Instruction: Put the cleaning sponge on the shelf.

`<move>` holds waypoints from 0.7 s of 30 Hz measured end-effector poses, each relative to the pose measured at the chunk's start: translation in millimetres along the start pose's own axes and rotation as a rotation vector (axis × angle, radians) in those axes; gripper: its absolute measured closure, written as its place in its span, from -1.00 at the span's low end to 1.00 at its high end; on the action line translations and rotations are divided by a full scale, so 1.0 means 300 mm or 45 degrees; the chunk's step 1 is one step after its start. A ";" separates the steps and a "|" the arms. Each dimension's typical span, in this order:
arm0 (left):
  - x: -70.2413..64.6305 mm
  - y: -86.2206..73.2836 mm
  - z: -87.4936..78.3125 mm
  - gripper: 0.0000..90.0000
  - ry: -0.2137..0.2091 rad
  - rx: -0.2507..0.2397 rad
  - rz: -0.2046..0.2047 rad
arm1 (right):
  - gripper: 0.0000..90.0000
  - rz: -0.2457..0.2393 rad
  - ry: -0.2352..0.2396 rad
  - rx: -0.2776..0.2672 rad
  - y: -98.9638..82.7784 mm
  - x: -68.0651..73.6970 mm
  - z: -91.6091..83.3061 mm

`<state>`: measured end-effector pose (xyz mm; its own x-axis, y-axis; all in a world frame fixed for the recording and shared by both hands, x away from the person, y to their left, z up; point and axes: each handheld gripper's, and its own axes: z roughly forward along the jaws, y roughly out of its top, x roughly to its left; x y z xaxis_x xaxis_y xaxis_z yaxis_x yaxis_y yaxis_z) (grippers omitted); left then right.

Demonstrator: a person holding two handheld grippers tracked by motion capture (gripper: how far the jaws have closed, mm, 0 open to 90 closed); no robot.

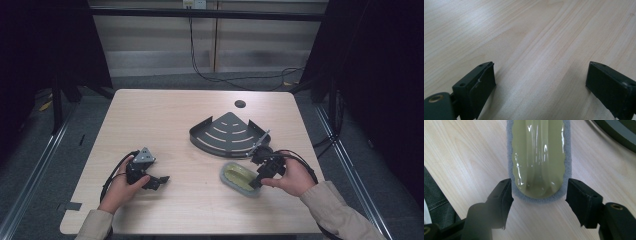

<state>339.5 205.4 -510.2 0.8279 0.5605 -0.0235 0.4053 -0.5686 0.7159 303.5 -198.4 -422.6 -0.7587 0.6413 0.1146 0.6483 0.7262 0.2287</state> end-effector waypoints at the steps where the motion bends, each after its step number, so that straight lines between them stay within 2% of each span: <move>1: 0.000 0.000 0.000 -0.82 0.000 0.000 -0.001 | -0.12 -0.003 0.001 0.002 0.004 0.000 0.003; 10: 0.000 0.000 0.000 -0.82 -0.001 0.000 0.001 | 0.05 -0.014 0.001 0.007 0.040 0.000 0.022; 14: 0.000 0.000 0.000 -0.82 -0.001 0.000 0.001 | 0.13 -0.050 -0.013 0.006 0.059 0.002 0.029; 21: 0.000 0.001 0.001 -0.83 -0.001 0.001 0.004 | 0.25 -0.061 -0.022 0.044 0.095 0.005 0.040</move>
<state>339.6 205.2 -510.2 0.8294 0.5582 -0.0217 0.4030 -0.5710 0.7152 321.5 -173.9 -427.4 -0.7878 0.6097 0.0875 0.6135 0.7640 0.1996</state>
